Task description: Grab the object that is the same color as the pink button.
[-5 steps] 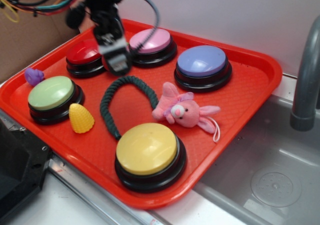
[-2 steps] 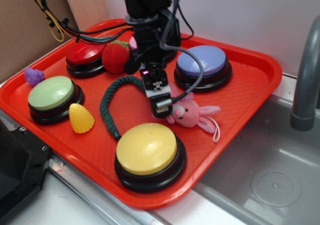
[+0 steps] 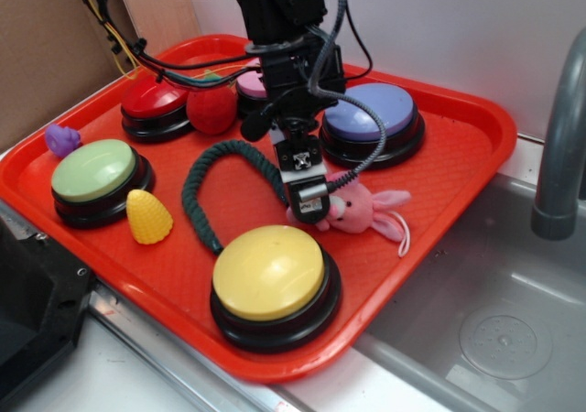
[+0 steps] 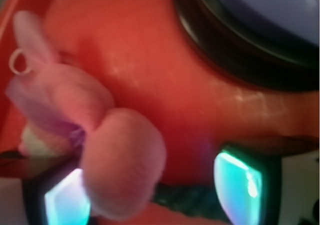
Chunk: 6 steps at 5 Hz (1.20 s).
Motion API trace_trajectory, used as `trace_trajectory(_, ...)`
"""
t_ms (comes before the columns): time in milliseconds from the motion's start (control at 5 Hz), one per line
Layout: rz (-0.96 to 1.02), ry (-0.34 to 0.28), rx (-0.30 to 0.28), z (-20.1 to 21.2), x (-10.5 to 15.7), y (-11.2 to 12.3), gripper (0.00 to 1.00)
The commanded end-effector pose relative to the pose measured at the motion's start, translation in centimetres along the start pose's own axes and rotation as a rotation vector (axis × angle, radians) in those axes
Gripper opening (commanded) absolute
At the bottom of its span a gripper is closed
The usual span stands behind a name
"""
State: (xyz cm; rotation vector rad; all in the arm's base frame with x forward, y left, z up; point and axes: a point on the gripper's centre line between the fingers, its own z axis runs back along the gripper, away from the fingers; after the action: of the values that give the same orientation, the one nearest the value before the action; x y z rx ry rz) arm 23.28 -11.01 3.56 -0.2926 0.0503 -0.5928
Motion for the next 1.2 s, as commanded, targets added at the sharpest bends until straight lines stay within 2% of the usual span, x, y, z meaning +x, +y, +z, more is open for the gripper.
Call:
trace_trajectory(0,0.003,-0.030,-0.042,0.4,0.2,-0.3,0.00)
trace_trajectory(200,0.017,-0.031,-0.037,0.3,0.1,-0.8,0.00)
trace_trajectory(400,0.076,0.006,-0.079,0.3,0.4,-0.5,0.00)
trace_trajectory(600,0.154,-0.010,-0.023,1.9,-0.5,-1.1,0.00)
trace_trajectory(800,0.274,-0.070,0.094,6.3,-2.2,-0.7,0.00)
trace_trajectory(1000,0.468,-0.066,0.182,11.6,-3.9,0.7,0.00)
